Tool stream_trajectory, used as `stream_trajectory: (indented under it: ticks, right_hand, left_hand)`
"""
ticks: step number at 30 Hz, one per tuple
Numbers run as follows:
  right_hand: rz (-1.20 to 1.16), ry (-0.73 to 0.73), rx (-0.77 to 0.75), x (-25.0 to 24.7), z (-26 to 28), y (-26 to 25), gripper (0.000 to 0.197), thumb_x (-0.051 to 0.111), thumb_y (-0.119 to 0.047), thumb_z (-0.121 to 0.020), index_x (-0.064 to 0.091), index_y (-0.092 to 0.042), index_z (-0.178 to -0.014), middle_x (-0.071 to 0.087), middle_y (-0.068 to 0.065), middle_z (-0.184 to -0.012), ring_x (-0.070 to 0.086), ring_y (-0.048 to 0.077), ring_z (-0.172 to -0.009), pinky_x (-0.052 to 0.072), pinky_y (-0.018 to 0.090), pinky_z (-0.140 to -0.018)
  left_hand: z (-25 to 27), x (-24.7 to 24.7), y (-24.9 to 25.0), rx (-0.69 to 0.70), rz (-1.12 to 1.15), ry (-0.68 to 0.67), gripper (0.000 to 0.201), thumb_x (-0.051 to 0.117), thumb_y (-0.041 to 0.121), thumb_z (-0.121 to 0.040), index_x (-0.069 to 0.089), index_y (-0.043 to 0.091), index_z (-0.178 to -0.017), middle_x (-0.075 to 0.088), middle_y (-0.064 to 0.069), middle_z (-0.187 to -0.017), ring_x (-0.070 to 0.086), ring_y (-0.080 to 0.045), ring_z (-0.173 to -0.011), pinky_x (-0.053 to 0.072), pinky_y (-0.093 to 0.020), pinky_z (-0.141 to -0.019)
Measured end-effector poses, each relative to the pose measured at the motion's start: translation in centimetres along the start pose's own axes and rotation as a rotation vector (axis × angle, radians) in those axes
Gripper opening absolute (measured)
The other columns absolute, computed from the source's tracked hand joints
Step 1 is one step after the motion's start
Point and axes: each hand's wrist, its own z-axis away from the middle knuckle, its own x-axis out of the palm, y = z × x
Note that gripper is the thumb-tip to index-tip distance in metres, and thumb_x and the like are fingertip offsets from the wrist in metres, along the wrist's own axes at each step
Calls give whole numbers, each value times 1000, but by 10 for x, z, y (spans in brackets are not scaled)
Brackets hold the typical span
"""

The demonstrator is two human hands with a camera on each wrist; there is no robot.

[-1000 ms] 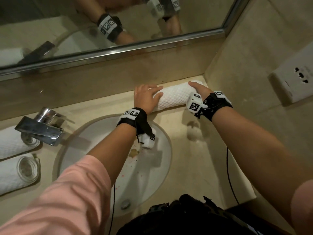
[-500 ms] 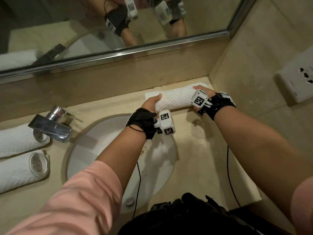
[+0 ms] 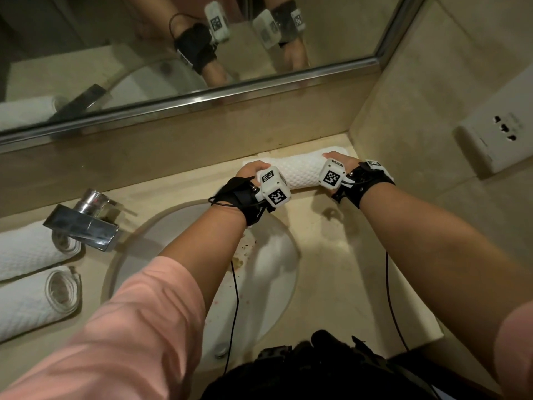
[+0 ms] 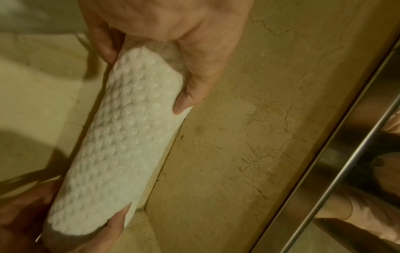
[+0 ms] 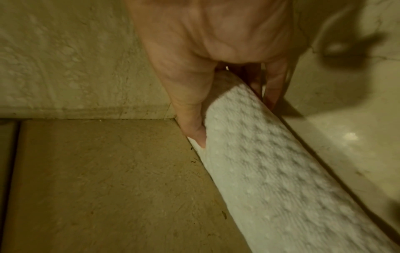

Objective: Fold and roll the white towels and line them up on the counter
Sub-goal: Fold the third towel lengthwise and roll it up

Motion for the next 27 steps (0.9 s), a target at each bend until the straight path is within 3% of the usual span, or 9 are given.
stream_trajectory:
  ticks: [2, 5, 9, 14, 18, 24, 27]
  right_hand:
    - [6, 8, 0, -2, 5, 1, 39, 63, -24, -90, 61, -16, -52, 50, -1, -37, 51, 16, -31, 42, 16, -42]
    - [1, -1, 5, -3, 16, 3, 27, 61, -21, -91, 54, -13, -66, 50, 1, -35, 50, 16, -28, 43, 17, -36]
    - [17, -15, 49, -8, 34, 8, 29, 64, -25, -90, 52, -12, -67, 52, 2, -36, 52, 16, -28, 43, 20, -33]
    - [48, -8, 11, -14, 54, 14, 26, 65, -24, -89, 54, -11, -71, 53, 4, -39, 51, 17, -26, 43, 22, -31]
    - [26, -42, -3, -23, 68, 18, 20, 65, -22, -89, 56, -9, -76, 57, 5, -42, 55, 17, -31, 45, 25, -33]
    - [25, -59, -38, -32, 100, 24, 18, 65, -23, -88, 58, -9, -98, 62, 6, -50, 58, 18, -36, 47, 22, -38]
    - [-16, -129, -59, -43, 116, 28, 15, 57, -20, -93, 56, -8, -84, 61, 6, -46, 59, 18, -35, 45, 20, -35]
  left_hand:
    - [1, 0, -1, -13, 20, 3, 40, 43, 20, -98, 34, 13, -60, 35, -3, -27, 36, -14, -17, 36, -12, -29]
    - [1, -3, -2, -34, 20, -28, 38, 44, 22, -97, 33, 14, -62, 36, -2, -29, 37, -15, -19, 38, -13, -31]
    - [4, -7, 0, 37, -38, 8, 29, 47, 16, -96, 44, 10, -67, 41, -2, -30, 41, -16, -20, 37, -12, -31]
    - [16, -17, -5, -7, -132, -84, 38, 46, 22, -96, 40, 8, -62, 43, -6, -30, 43, -16, -20, 39, -14, -30]
    - [25, -22, -13, 13, -104, -110, 30, 47, 21, -96, 46, 4, -72, 47, -8, -32, 47, -17, -23, 38, -14, -30]
    - [41, -29, -26, 41, 5, -215, 23, 46, 21, -95, 58, 2, -88, 67, -10, -57, 64, -22, -43, 50, -21, -41]
    - [56, -32, -36, 80, 66, -268, 26, 53, 27, -94, 62, 4, -102, 72, -10, -72, 69, -23, -55, 53, -23, -47]
